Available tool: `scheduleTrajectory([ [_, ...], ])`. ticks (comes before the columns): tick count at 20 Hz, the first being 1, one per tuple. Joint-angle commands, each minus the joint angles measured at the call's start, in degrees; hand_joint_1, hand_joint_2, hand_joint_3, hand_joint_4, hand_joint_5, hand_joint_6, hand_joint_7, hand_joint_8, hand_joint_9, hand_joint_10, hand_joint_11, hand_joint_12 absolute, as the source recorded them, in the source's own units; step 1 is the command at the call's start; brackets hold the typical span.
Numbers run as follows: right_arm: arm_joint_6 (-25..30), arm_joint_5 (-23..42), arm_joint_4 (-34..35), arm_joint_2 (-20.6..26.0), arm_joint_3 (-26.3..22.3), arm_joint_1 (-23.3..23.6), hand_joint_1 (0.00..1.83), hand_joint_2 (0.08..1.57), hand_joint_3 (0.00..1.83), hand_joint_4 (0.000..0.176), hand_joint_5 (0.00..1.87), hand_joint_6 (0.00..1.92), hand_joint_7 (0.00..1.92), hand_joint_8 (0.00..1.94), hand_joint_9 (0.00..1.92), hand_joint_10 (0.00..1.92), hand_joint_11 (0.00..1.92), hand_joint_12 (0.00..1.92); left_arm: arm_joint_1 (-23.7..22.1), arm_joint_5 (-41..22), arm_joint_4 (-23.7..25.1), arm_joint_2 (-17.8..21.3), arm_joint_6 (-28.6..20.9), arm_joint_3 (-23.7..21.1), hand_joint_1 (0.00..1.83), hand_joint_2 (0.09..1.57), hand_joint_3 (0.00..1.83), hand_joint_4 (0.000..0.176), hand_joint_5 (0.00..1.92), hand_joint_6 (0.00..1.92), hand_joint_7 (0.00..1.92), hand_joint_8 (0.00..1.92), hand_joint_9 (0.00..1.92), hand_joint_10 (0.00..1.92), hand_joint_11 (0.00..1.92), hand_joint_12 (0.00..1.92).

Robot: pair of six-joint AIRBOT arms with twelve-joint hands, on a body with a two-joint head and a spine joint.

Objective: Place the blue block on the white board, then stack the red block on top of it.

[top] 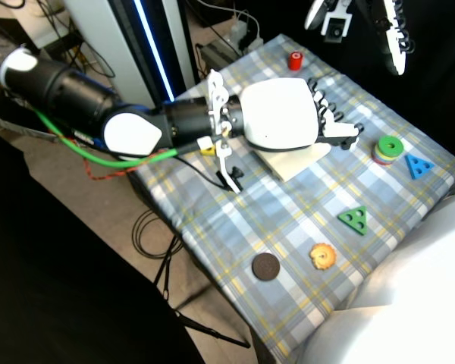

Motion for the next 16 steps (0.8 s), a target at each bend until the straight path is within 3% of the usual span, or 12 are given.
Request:
scheduleTrajectory([
  [1, 0.4, 4.7, 2.9, -0.1, 0.2, 0.3, 1.14, 1.14, 0.00, 0.000, 0.91, 1.08, 0.81, 0.00, 0.72, 0.00, 0.15, 0.99, -0.3, -7.1, 0.4, 0.1, -0.7, -0.1, 0.74, 0.88, 0.00, 0.122, 0.22, 0.00, 0.20, 0.00, 0.16, 0.00, 0.00, 0.33],
  [4, 0.4, 4.6, 2.9, -0.1, 0.2, 0.3, 1.14, 1.15, 0.00, 0.000, 0.90, 1.10, 0.80, 0.00, 0.69, 0.00, 0.09, 1.01, -0.3, -7.1, 0.4, 0.1, -0.7, -0.1, 0.74, 0.88, 0.00, 0.108, 0.23, 0.00, 0.20, 0.00, 0.17, 0.00, 0.00, 0.34],
  [8, 0.4, 4.4, 2.9, 0.0, 0.2, 0.3, 1.13, 1.15, 0.00, 0.000, 0.91, 1.08, 0.80, 0.00, 0.70, 0.00, 0.12, 1.08, -0.3, -7.1, 0.4, 0.1, -0.7, -0.1, 0.74, 0.89, 0.00, 0.111, 0.23, 0.00, 0.20, 0.00, 0.17, 0.00, 0.00, 0.28],
  [10, 0.4, 4.3, 2.9, 0.0, 0.2, 0.3, 1.12, 1.15, 0.00, 0.000, 0.90, 1.10, 0.79, 0.00, 0.71, 0.00, 0.14, 1.10, -0.3, -7.1, 0.4, 0.1, -0.7, -0.1, 0.74, 0.89, 0.00, 0.114, 0.23, 0.00, 0.20, 0.00, 0.17, 0.00, 0.00, 0.32],
  [12, 0.4, 4.3, 2.9, 0.0, 0.2, 0.3, 1.12, 1.16, 0.00, 0.000, 0.89, 1.12, 0.80, 0.00, 0.72, 0.01, 0.17, 1.09, -0.3, -7.1, 0.4, 0.1, -0.7, -0.1, 0.74, 0.89, 0.00, 0.106, 0.23, 0.00, 0.21, 0.00, 0.17, 0.00, 0.00, 0.35],
  [15, 0.4, 4.3, 2.9, 0.0, 0.2, 0.3, 1.12, 1.16, 0.00, 0.000, 0.89, 1.11, 0.83, 0.01, 0.78, 0.03, 0.17, 1.18, -0.3, -7.1, 0.4, 0.0, -0.7, -0.1, 0.72, 0.89, 0.00, 0.116, 0.23, 0.00, 0.20, 0.00, 0.17, 0.00, 0.00, 0.38],
  [16, 0.4, 4.3, 2.9, 0.0, 0.2, 0.3, 1.12, 1.15, 0.00, 0.000, 0.89, 1.12, 0.82, 0.01, 0.77, 0.03, 0.17, 1.18, -0.3, -7.1, 0.4, 0.0, -0.7, -0.1, 0.73, 0.89, 0.00, 0.112, 0.23, 0.00, 0.20, 0.00, 0.17, 0.00, 0.00, 0.37],
])
